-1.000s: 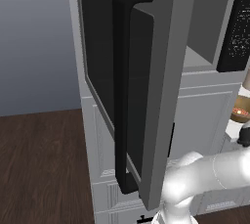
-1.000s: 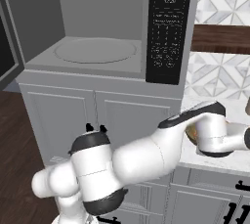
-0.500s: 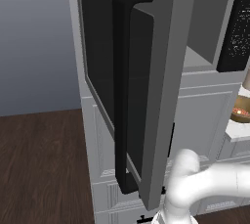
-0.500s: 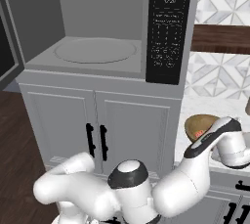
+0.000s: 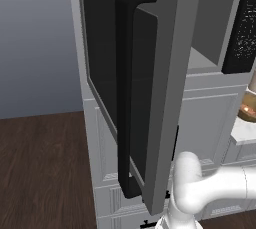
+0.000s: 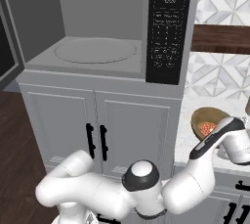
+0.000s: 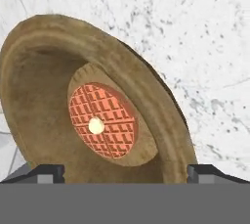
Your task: Open the microwave, place the bowl with waffle inside the microwave, then close the microwave door and turn it on.
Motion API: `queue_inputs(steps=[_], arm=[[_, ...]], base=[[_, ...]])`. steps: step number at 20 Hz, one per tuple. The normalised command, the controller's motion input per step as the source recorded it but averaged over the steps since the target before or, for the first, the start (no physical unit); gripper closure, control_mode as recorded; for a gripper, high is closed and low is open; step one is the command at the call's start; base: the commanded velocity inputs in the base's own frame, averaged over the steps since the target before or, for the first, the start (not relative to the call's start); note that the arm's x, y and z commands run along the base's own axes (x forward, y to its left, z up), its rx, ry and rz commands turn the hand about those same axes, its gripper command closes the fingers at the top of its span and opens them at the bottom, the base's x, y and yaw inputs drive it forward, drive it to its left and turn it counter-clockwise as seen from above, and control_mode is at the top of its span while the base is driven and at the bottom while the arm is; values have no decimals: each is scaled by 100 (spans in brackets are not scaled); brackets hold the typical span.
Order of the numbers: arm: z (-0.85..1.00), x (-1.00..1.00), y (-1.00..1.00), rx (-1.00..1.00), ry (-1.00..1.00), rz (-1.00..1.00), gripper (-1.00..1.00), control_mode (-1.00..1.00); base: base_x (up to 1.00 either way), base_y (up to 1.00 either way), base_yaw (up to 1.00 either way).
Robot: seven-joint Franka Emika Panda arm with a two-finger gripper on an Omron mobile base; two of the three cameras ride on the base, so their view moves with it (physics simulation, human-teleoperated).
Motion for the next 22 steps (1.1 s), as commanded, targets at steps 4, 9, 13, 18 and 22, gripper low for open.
queue_inputs(steps=[4,9,13,18,22], arm=[[-6,-34,-7,0,-8,2,-100,-100],[-20,-11,10,-6,-3,0,-100,-100],[-42,58,19,-11,0,0,-100,-100],[-36,57,16,-12,0,0,-100,-100],[-43,31,8,-11,0,0,-100,-100]], base=[[0,0,0],[0,0,0],[0,0,0],[0,0,0],[0,0,0]])
